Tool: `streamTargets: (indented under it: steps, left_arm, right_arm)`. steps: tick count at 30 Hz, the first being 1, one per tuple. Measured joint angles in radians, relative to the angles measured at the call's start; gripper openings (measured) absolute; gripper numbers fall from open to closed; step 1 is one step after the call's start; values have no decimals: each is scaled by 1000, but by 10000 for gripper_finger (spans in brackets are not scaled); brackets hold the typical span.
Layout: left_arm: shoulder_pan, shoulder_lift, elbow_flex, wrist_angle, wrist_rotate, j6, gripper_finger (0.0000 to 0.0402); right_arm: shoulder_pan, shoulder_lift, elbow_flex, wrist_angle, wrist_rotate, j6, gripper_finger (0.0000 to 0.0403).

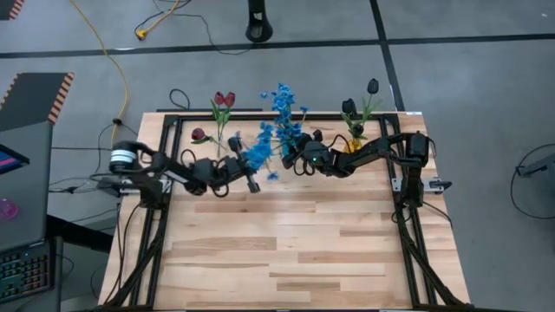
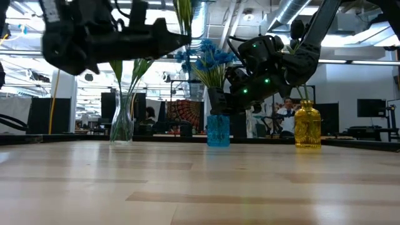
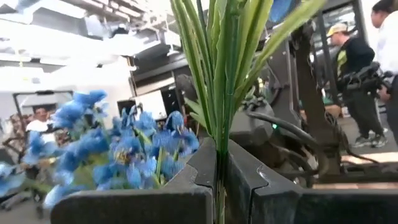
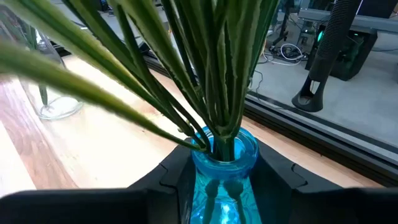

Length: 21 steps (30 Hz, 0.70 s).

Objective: Sort flowers into vase by color
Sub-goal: Put the blue flowers into the blue vase

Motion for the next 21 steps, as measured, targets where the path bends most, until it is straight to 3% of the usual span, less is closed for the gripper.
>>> streamTargets:
  steps: [6,21]
  left_arm:
    - [70,93,102,4,151,5,0]
    - [192,113,178,-2,325,21,0]
  right_arm:
    - [0,0,0,-2,0,0,156]
    - [6,0,0,-3,-24,0,162]
